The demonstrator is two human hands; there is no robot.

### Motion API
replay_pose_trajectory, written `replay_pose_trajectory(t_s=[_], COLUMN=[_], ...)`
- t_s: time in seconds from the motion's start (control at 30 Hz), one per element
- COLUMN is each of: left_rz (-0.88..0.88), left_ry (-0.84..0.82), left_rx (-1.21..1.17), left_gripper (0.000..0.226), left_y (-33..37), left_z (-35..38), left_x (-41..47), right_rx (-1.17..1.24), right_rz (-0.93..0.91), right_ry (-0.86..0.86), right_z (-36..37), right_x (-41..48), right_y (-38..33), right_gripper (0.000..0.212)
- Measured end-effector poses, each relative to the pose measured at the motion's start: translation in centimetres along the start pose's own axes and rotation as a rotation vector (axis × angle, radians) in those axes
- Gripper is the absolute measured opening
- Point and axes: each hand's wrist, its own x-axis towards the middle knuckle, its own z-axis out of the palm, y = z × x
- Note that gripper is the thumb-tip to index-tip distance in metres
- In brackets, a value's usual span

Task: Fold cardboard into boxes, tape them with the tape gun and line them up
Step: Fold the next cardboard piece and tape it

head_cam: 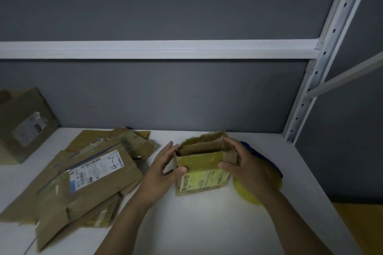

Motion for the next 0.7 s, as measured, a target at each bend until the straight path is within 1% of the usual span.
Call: replay_pose_trajectory(t_s=[0.07,0.1,0.2,0.27,0.33,0.37,0.53,0.6,0.7], left_rz=[0.014,0.029,0.038,0.07,0.087,0.082,0.064,0.083,0.096], left_ry=[0.07,0.1,0.188,0.205,0.222,0.244,0.403,0.454,0.476], left_rx=[0.104,0.118,0.098,0.061,0.042,0.026,0.025,0.015,-0.022], left_gripper=[0.077,0.072,0.045,0.043,0.05,0.047,0.012,0.012,0.009], left_y=[-0.3,-0.2,1.1,1.8,2.6,3.1,6.0,6.7,7.5], left_z=[0.7,1.1,2.1,1.8,1.0,0.4,-3.8,-6.2,-10.5], left_x=[-0.4,-0.6,-1.1,-1.3,-1.6,-1.8,-3.8,-4.9,-7.4], right_rx=[0.051,0.06,0.028,0.018,0.018,0.017,-0.044,-0.069,-0.066], right_rz=[-0.007,-0.019,-0.082,-0.116,-0.139,-0.153,-0.222,-0.269,-0.33], right_ry=[0.011,0.018,0.07,0.094,0.121,0.139,0.222,0.232,0.219], right_z=[0.8,1.3,2.6,3.0,3.3,3.4,5.9,7.8,11.8], right_x=[0.1,0.1,0.0,-0.1,-0.4,-0.5,-1.2,-1.3,-1.5], right_y=[0.4,0.2,-0.4,-0.9,-2.1,-2.9,-8.2,-10.4,-13.2], right_gripper=[0.062,0.061,0.061,0.061,0.061,0.061,0.056,0.05,0.035])
